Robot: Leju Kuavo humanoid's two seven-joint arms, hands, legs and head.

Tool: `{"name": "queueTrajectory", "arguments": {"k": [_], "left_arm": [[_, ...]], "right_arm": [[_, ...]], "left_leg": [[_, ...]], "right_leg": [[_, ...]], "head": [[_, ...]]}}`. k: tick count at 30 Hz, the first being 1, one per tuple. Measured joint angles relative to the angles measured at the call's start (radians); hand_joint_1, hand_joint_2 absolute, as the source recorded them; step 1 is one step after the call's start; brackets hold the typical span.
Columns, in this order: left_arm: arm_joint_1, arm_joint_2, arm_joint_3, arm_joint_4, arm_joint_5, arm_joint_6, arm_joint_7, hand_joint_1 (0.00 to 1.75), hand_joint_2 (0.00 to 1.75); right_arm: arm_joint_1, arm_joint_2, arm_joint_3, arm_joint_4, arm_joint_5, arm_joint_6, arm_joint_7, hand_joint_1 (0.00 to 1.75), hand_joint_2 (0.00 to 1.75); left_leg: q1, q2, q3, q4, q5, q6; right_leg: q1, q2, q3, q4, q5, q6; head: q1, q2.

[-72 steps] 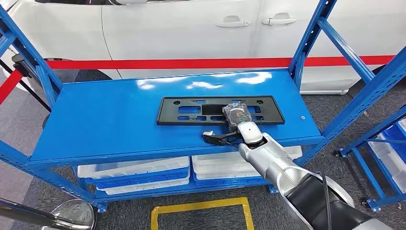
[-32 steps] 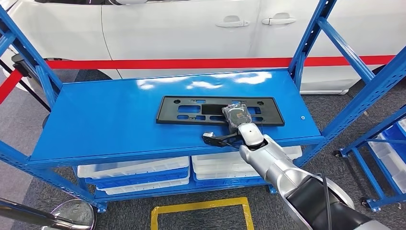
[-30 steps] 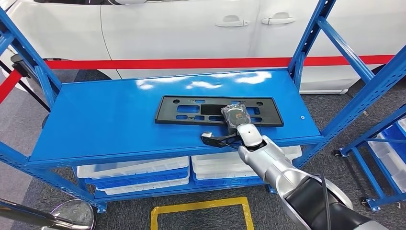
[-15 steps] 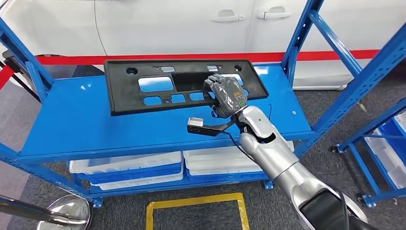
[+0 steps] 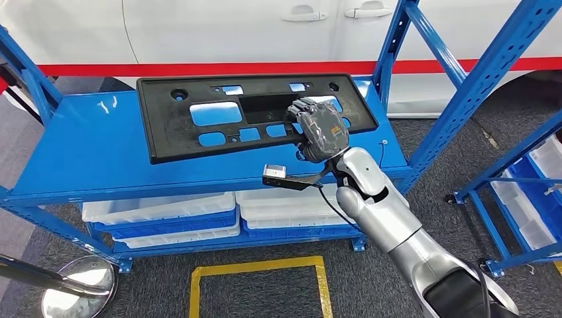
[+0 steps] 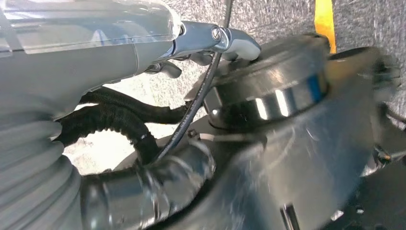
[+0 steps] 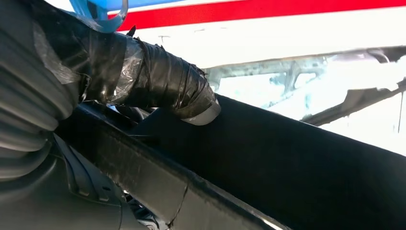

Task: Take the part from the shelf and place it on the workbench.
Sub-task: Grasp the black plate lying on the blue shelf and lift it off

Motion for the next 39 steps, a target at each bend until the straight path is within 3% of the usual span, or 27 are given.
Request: {"name": "queueTrajectory", "arguments": {"k": [3,4,5,7,8,9,10,11,12,13,15,17,19,21,23,24,25,26,28,30,31,33,34,35,36,38,39], "left_arm": [[-0.013,0.013,-0.043,-0.008,0.019,0.001,-0.014,0.0,1.75],[-0.017,0.018,-0.055,-0.01,0.023,0.001,-0.017,0.0,1.75],[-0.019,0.02,-0.066,-0.012,0.026,0.001,-0.019,0.0,1.75],[-0.024,0.024,-0.08,-0.013,0.028,0.002,-0.022,0.0,1.75],[-0.026,0.025,-0.085,-0.014,0.028,0.002,-0.023,0.0,1.75],[-0.028,0.026,-0.089,-0.014,0.028,0.003,-0.024,0.0,1.75],[-0.03,0.027,-0.093,-0.014,0.028,0.003,-0.025,0.0,1.75],[-0.031,0.028,-0.096,-0.014,0.028,0.004,-0.025,0.0,1.75],[-0.032,0.029,-0.098,-0.014,0.028,0.004,-0.026,0.0,1.75],[-0.033,0.03,-0.099,-0.015,0.028,0.004,-0.026,0.0,1.75],[-0.035,0.032,-0.103,-0.015,0.029,0.005,-0.027,0.0,1.75],[-0.041,0.036,-0.114,-0.016,0.04,0.01,-0.033,0.0,1.75],[-0.051,0.046,-0.137,-0.017,0.062,0.024,-0.051,0.0,1.75],[-0.066,0.059,-0.174,-0.024,0.079,0.051,-0.076,0.0,1.75],[-0.087,0.072,-0.224,-0.033,0.081,0.084,-0.106,0.0,1.75],[-0.101,0.078,-0.253,-0.037,0.078,0.101,-0.125,0.0,1.75],[-0.116,0.084,-0.284,-0.039,0.072,0.119,-0.146,0.0,1.75],[-0.132,0.09,-0.318,-0.041,0.062,0.137,-0.17,0.0,1.75],[-0.165,0.101,-0.389,-0.044,0.035,0.169,-0.219,0.0,1.75],[-0.192,0.114,-0.454,-0.048,-0.007,0.194,-0.255,0.0,1.75],[-0.2,0.119,-0.475,-0.05,-0.033,0.203,-0.267,0.0,1.75],[-0.206,0.126,-0.491,-0.052,-0.085,0.212,-0.276,0.0,1.75],[-0.208,0.128,-0.492,-0.053,-0.108,0.215,-0.278,0.0,1.75],[-0.21,0.13,-0.492,-0.053,-0.128,0.219,-0.28,0.0,1.75],[-0.212,0.132,-0.492,-0.054,-0.141,0.224,-0.28,0.0,1.75],[-0.213,0.136,-0.493,-0.06,-0.135,0.239,-0.281,0.0,1.75],[-0.211,0.138,-0.493,-0.068,-0.125,0.251,-0.281,0.0,1.75]], "right_arm": [[0.002,-0.008,0.0,-0.007,0.0,-0.002,0.001,1.75,1.75],[0.003,-0.011,0.0,-0.009,0.0,-0.002,0.001,1.75,1.75],[0.004,-0.014,0.0,-0.011,0.0,-0.002,0.001,1.75,1.75],[0.005,-0.019,0.0,-0.012,0.0,-0.003,0.001,1.75,1.75],[0.007,-0.021,0.0,-0.012,0.0,-0.003,0.001,1.75,1.75],[0.009,-0.023,0.0,-0.012,0.0,-0.003,0.001,1.75,1.75],[0.011,-0.024,0.0,-0.012,0.0,-0.003,0.001,1.75,1.75],[0.012,-0.025,0.0,-0.012,0.0,-0.003,0.001,1.75,1.75],[0.013,-0.026,0.0,-0.013,0.0,-0.003,0.001,1.75,1.75],[0.012,-0.027,0.0,-0.014,0.0,-0.003,0.001,1.75,1.75],[0.011,-0.027,0.0,-0.018,0.0,-0.003,0.001,1.75,1.75],[0.009,-0.027,0.0,-0.02,0.0,-0.003,0.001,1.75,1.75],[0.006,-0.027,0.0,-0.02,0.0,-0.002,0.001,1.75,1.75],[0.004,-0.027,0.0,-0.02,0.002,0.001,0.003,1.75,1.75],[0.001,-0.028,0.0,-0.021,0.003,0.007,0.005,1.75,1.75],[0.0,-0.028,0.0,-0.021,0.003,0.011,0.006,1.75,1.75],[-0.001,-0.028,0.0,-0.021,0.004,0.016,0.006,1.75,1.75],[-0.002,-0.028,0.0,-0.021,0.004,0.022,0.007,1.75,1.75],[-0.007,-0.028,0.001,-0.023,0.004,0.032,0.011,1.75,1.75],[-0.014,-0.028,0.001,-0.028,0.003,0.041,0.017,1.75,1.75],[-0.017,-0.028,0.002,-0.031,0.002,0.044,0.019,1.75,1.75],[-0.02,-0.028,0.003,-0.035,0.0,0.049,0.021,1.75,1.75],[-0.021,-0.029,0.004,-0.036,-0.001,0.051,0.022,1.75,1.75],[-0.021,-0.031,0.005,-0.037,-0.002,0.053,0.022,1.75,1.75],[-0.021,-0.032,0.006,-0.037,-0.002,0.055,0.023,1.75,1.75],[-0.02,-0.034,0.009,-0.039,-0.001,0.058,0.027,1.75,1.75],[-0.019,-0.037,0.011,-0.04,0.001,0.06,0.03,1.75,1.75]], "left_leg": [[-0.003,0.003,0.0,-0.041,0.033,-0.004],[0.0,0.005,-0.006,-0.051,0.051,-0.003],[0.004,0.008,-0.015,-0.061,0.07,-0.001],[0.008,0.011,-0.043,-0.065,0.1,0.0],[0.009,0.011,-0.061,-0.063,0.112,-0.002],[0.009,0.011,-0.079,-0.058,0.123,-0.004],[0.009,0.012,-0.098,-0.053,0.132,-0.006],[0.01,0.012,-0.116,-0.045,0.14,-0.009],[0.011,0.012,-0.133,-0.036,0.147,-0.012],[0.01,0.011,-0.148,-0.026,0.152,-0.017],[0.009,0.011,-0.166,-0.01,0.16,-0.026],[0.008,0.01,-0.171,-0.006,0.173,-0.037],[0.01,0.008,-0.181,0.001,0.166,-0.05],[0.016,0.005,-0.206,0.063,0.09,-0.064],[0.022,0.004,-0.237,0.184,-0.008,-0.076],[0.025,0.004,-0.245,0.24,-0.029,-0.08],[0.027,0.004,-0.242,0.272,-0.025,-0.083],[0.029,0.004,-0.225,0.273,-0.001,-0.084],[0.03,0.003,-0.14,0.176,0.053,-0.08],[0.027,0.0,-0.037,0.029,0.049,-0.071],[0.025,-0.002,-0.008,-0.02,0.039,-0.066],[0.024,-0.001,-0.004,-0.048,0.044,-0.057],[0.025,0.001,-0.01,-0.052,0.056,-0.05],[0.027,0.003,-0.019,-0.055,0.068,-0.041],[0.029,0.005,-0.031,-0.058,0.08,-0.033],[0.028,0.007,-0.059,-0.056,0.101,-0.023],[0.026,0.007,-0.073,-0.055,0.11,-0.022]], "right_leg": [[-0.006,-0.002,0.001,-0.022,0.027,0.016],[-0.006,-0.002,-0.003,-0.017,0.01,0.021],[-0.007,-0.001,-0.011,0.005,-0.027,0.027],[-0.014,-0.002,-0.033,0.105,-0.135,0.037],[-0.018,-0.003,-0.042,0.168,-0.17,0.042],[-0.021,-0.003,-0.043,0.219,-0.181,0.046],[-0.024,-0.004,-0.033,0.247,-0.169,0.05],[-0.025,-0.004,-0.007,0.241,-0.143,0.052],[-0.026,-0.005,0.039,0.197,-0.119,0.053],[-0.027,-0.005,0.093,0.131,-0.117,0.053],[-0.022,-0.005,0.179,0.009,-0.144,0.042],[-0.017,-0.004,0.195,-0.027,-0.157,0.025],[-0.02,-0.007,0.181,-0.032,-0.138,0.008],[-0.024,-0.012,0.158,-0.039,-0.112,-0.008],[-0.023,-0.013,0.129,-0.039,-0.087,-0.014],[-0.022,-0.013,0.113,-0.038,-0.075,-0.013],[-0.022,-0.013,0.096,-0.036,-0.063,-0.012],[-0.022,-0.013,0.08,-0.034,-0.053,-0.01],[-0.022,-0.013,0.053,-0.029,-0.033,-0.004],[-0.021,-0.012,0.038,-0.025,-0.015,0.006],[-0.021,-0.012,0.037,-0.027,-0.006,0.012],[-0.021,-0.011,0.035,-0.036,0.013,0.024],[-0.022,-0.009,0.031,-0.035,0.009,0.03],[-0.023,-0.008,0.023,-0.021,-0.015,0.035],[-0.023,-0.007,0.011,0.011,-0.055,0.039],[-0.025,-0.006,-0.02,0.125,-0.151,0.046],[-0.025,-0.006,-0.032,0.187,-0.174,0.049]], "head": [[0.0,0.0],[0.0,0.0],[0.0,0.0],[0.0,0.0],[0.0,0.0],[0.0,0.0],[0.0,0.0],[0.0,0.0],[0.0,0.0],[0.0,0.0],[0.0,0.0],[0.0,0.0],[0.0,0.0],[-0.001,0.0],[-0.001,0.0],[-0.001,0.0],[-0.001,0.0],[-0.001,0.0],[-0.001,0.0],[-0.001,0.0],[-0.001,0.0],[0.0,0.0],[0.0,0.0],[0.0,0.0],[0.0,0.0],[0.0,0.0],[0.0,0.0]]}}
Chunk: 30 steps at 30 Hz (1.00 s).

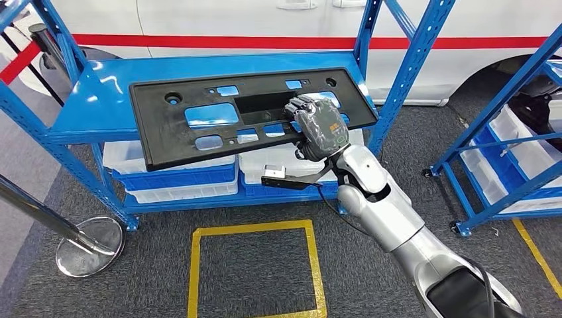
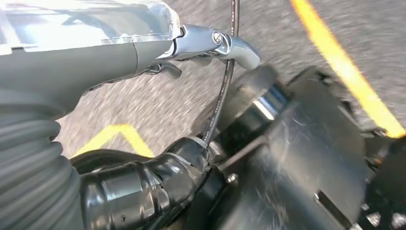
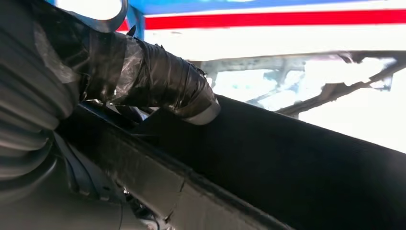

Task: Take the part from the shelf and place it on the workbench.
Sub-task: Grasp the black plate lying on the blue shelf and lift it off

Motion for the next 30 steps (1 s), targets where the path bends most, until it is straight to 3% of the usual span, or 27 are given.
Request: {"name": "queueTrajectory", "arguments": {"k": [1,2,3,4,6,8,10,12,15,16,17,18,20,22,24,27,30], "left_arm": [[0.003,0.004,0.0,-0.009,0.006,0.013,0.0,0.0,1.75],[0.005,0.008,0.0,-0.019,0.006,0.025,0.0,0.0,1.75],[0.008,0.013,0.0,-0.029,0.001,0.035,0.0,0.0,1.75],[0.009,0.018,0.0,-0.037,-0.003,0.04,0.0,0.0,1.75],[0.011,0.024,0.0,-0.051,-0.006,0.045,0.0,0.0,1.75],[0.011,0.028,-0.001,-0.06,-0.014,0.048,0.001,0.0,1.75],[0.011,0.035,-0.001,-0.067,-0.084,0.062,0.014,0.0,1.75],[0.008,0.044,-0.001,-0.069,-0.289,0.081,0.043,0.0,1.75],[-0.019,0.075,-0.001,-0.055,-0.828,0.091,0.073,0.0,1.75],[-0.039,0.089,-0.001,-0.049,-1.006,0.089,0.072,0.0,1.75],[-0.064,0.102,-0.001,-0.044,-1.152,0.085,0.063,0.0,1.75],[-0.091,0.112,0.0,-0.041,-1.27,0.081,0.049,0.0,1.75],[-0.142,0.124,0.003,-0.035,-1.427,0.072,0.015,0.0,1.75],[-0.166,0.131,0.006,-0.032,-1.502,0.067,-0.01,0.0,1.75],[-0.171,0.137,0.008,-0.029,-1.536,0.063,-0.018,0.0,1.75],[-0.176,0.14,0.028,-0.025,-1.615,0.057,-0.037,0.0,1.75],[-0.178,0.142,0.057,-0.023,-1.689,0.05,-0.072,0.0,1.75]], "right_arm": [[0.001,-0.003,0.001,-0.001,0.002,0.002,0.003,1.75,1.75],[0.002,-0.006,0.002,-0.001,0.004,0.003,0.006,1.75,1.75],[0.002,-0.01,0.002,-0.003,0.006,0.005,0.007,1.75,1.75],[0.002,-0.013,0.002,-0.006,0.006,0.005,0.008,1.75,1.75],[0.0,-0.017,0.002,-0.013,0.006,0.005,0.009,1.75,1.75],[-0.001,-0.02,0.002,-0.02,0.007,0.005,0.009,1.75,1.75],[-0.002,-0.021,0.003,-0.023,0.01,0.008,0.011,1.75,1.75],[-0.004,-0.022,0.003,-0.031,0.017,0.02,0.017,1.75,1.75],[-0.007,-0.023,0.004,-0.048,0.025,0.051,0.034,1.75,1.75],[-0.008,-0.023,0.004,-0.053,0.026,0.06,0.038,1.75,1.75],[-0.008,-0.023,0.004,-0.057,0.026,0.068,0.041,1.75,1.75],[-0.009,-0.023,0.004,-0.061,0.027,0.075,0.042,1.75,1.75],[-0.014,-0.02,0.004,-0.068,0.027,0.088,0.044,1.75,1.75],[-0.022,-0.016,0.004,-0.072,0.027,0.094,0.043,1.75,1.75],[-0.027,-0.014,0.004,-0.074,0.027,0.096,0.043,1.75,1.75],[-0.032,-0.012,0.004,-0.075,0.027,0.098,0.04,1.75,1.75],[-0.041,-0.008,0.004,-0.075,0.027,0.103,0.036,1.75,1.75]], "left_leg": [[-0.001,0.0,-0.014,0.003,0.009,0.0],[-0.002,0.0,-0.027,0.006,0.017,-0.001],[-0.003,0.0,-0.039,0.011,0.022,-0.003],[-0.003,0.0,-0.048,0.017,0.026,-0.004],[-0.007,0.0,-0.061,0.027,0.032,-0.011],[-0.008,0.001,-0.067,0.03,0.039,-0.022],[-0.008,0.001,-0.071,0.033,0.042,-0.034],[-0.006,-0.002,-0.093,0.078,0.003,-0.046],[0.006,-0.004,-0.167,0.259,-0.099,-0.062],[0.009,-0.003,-0.18,0.299,-0.109,-0.067],[0.012,-0.003,-0.177,0.301,-0.099,-0.071],[0.015,-0.003,-0.153,0.265,-0.073,-0.074],[0.02,-0.005,-0.076,0.131,-0.02,-0.078],[0.018,-0.009,-0.033,0.051,-0.001,-0.072],[0.017,-0.012,-0.035,0.041,0.002,-0.064],[0.015,-0.014,-0.04,0.036,0.006,-0.057],[0.014,-0.015,-0.046,0.036,0.012,-0.048]], "right_leg": [[0.0,0.0,-0.003,0.043,0.001,0.001],[0.001,0.0,0.009,0.055,0.02,0.001],[0.002,0.0,0.041,0.026,0.048,-0.002],[0.004,0.0,0.09,-0.038,0.065,-0.008],[0.01,-0.001,0.183,-0.172,0.06,-0.02],[0.015,-0.002,0.213,-0.227,0.045,-0.028],[0.011,-0.003,0.209,-0.239,0.056,-0.038],[0.004,-0.006,0.204,-0.249,0.07,-0.052],[0.004,-0.011,0.184,-0.245,0.083,-0.059],[0.003,-0.014,0.177,-0.241,0.086,-0.058],[0.001,-0.017,0.17,-0.236,0.088,-0.056],[-0.002,-0.019,0.164,-0.231,0.089,-0.054],[-0.004,-0.022,0.154,-0.219,0.089,-0.046],[-0.003,-0.019,0.147,-0.213,0.092,-0.034],[-0.001,-0.015,0.142,-0.211,0.095,-0.032],[-0.001,-0.014,0.14,-0.216,0.102,-0.045],[-0.001,-0.016,0.14,-0.224,0.111,-0.041]], "head": [[0.0,0.0],[0.0,0.0],[0.0,0.0],[0.0,0.0],[0.0,0.0],[0.0,0.0],[0.0,0.0],[-0.001,0.0],[-0.001,0.0],[-0.001,0.0],[-0.001,0.0],[-0.001,0.0],[-0.001,0.0],[-0.001,0.0],[0.0,0.0],[0.0,0.0],[0.0,0.0]]}}
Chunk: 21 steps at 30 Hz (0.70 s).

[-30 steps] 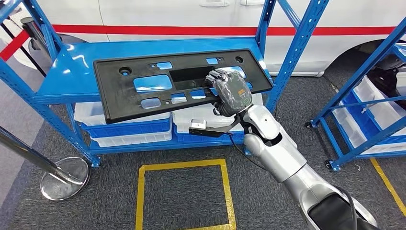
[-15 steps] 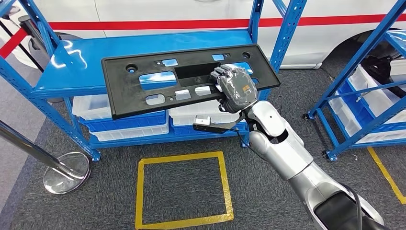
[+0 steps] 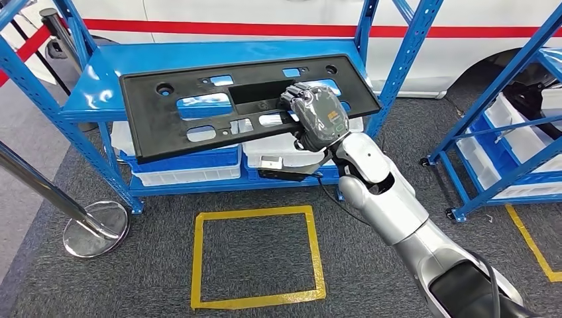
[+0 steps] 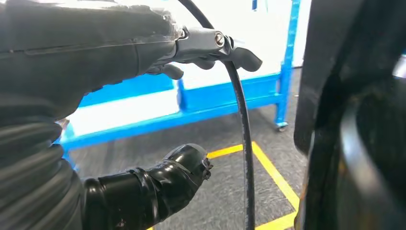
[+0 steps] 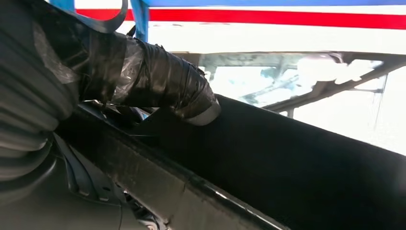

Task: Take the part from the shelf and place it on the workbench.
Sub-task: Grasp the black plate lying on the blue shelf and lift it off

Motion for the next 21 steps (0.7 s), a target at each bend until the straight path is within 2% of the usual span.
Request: {"name": "queueTrajectory", "arguments": {"k": [7,12,21], "left_arm": [[0.056,0.015,0.009,0.002,-0.031,-0.007,-0.033,0.0,1.75],[0.065,0.019,0.009,0.002,-0.031,-0.007,-0.033,0.0,1.75],[0.074,0.023,0.028,0.003,-0.072,-0.018,-0.051,0.0,1.75]], "right_arm": [[-0.007,0.004,0.0,0.0,0.0,0.005,-0.001,1.75,1.75],[-0.007,0.008,0.0,0.0,0.0,0.005,-0.001,1.75,1.75],[-0.01,0.01,0.002,0.0,0.002,0.007,-0.005,1.75,1.75]], "left_leg": [[-0.004,0.004,-0.004,0.001,0.003,0.005],[-0.005,0.004,-0.005,0.002,0.004,0.007],[-0.004,0.004,-0.005,0.002,0.005,0.007]], "right_leg": [[-0.004,0.003,-0.003,-0.008,0.009,0.014],[-0.005,0.003,-0.004,-0.009,0.011,0.028],[-0.004,0.003,-0.007,-0.006,0.011,0.029]], "head": [[0.0,0.0],[0.0,0.0],[0.0,0.0]]}}
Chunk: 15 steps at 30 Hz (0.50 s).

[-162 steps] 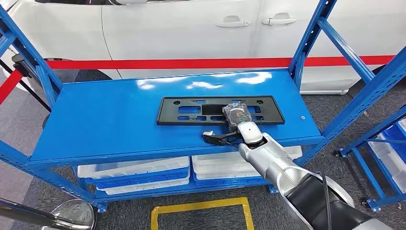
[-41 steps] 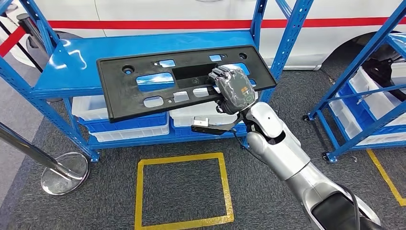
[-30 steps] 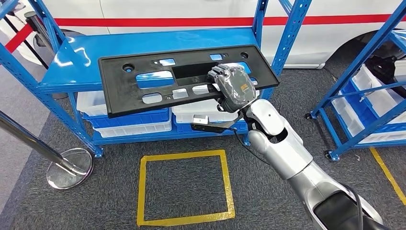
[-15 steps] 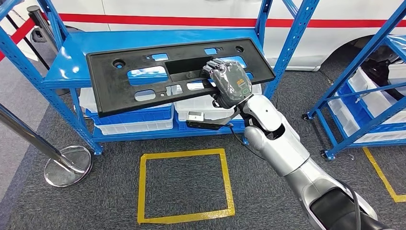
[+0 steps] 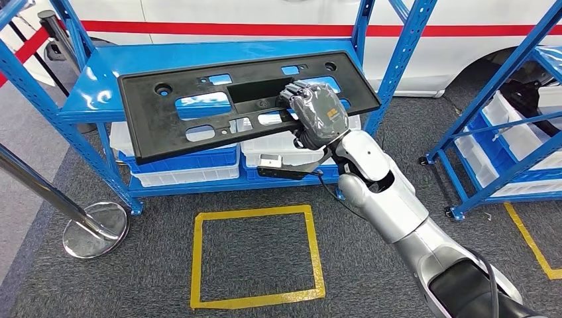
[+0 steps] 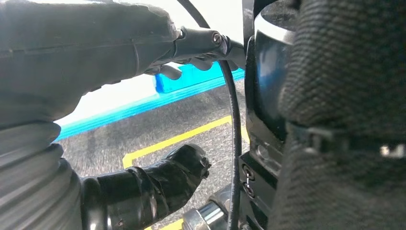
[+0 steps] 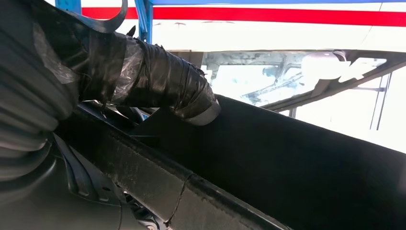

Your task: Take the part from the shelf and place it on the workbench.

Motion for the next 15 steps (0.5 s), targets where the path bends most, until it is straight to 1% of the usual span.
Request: {"name": "queueTrajectory", "arguments": {"k": [4,7,13,15], "left_arm": [[0.018,0.0,0.019,0.0,-0.001,-0.005,0.003,0.0,1.75],[0.016,0.001,0.027,0.0,-0.043,-0.002,0.001,0.0,1.75],[-0.009,0.009,0.053,0.003,-0.13,-0.002,-0.06,0.0,1.75],[-0.015,0.014,0.064,0.004,-0.142,-0.022,-0.094,0.0,1.75]], "right_arm": [[-0.001,0.0,0.004,0.0,0.004,0.001,0.0,1.75,1.75],[-0.001,0.0,0.005,0.0,0.006,0.001,-0.001,1.75,1.75],[-0.003,0.001,0.012,0.0,0.008,0.004,-0.005,1.75,1.75],[-0.003,0.001,0.015,0.0,0.009,0.004,-0.006,1.75,1.75]], "left_leg": [[0.0,0.001,0.0,0.0,0.0,0.0],[0.0,0.0,-0.001,0.0,0.001,0.0],[0.0,0.0,-0.001,0.0,0.001,-0.001],[0.0,0.0,-0.001,0.0,0.002,-0.001]], "right_leg": [[0.0,0.001,-0.001,0.001,0.0,0.0],[0.0,0.0,-0.002,0.002,0.0,0.0],[0.0,0.0,-0.003,0.003,0.0,0.0],[0.0,0.0,-0.003,0.003,0.0,0.0]], "head": [[0.0,0.0],[0.0,0.0],[0.0,0.0],[0.0,0.0]]}}
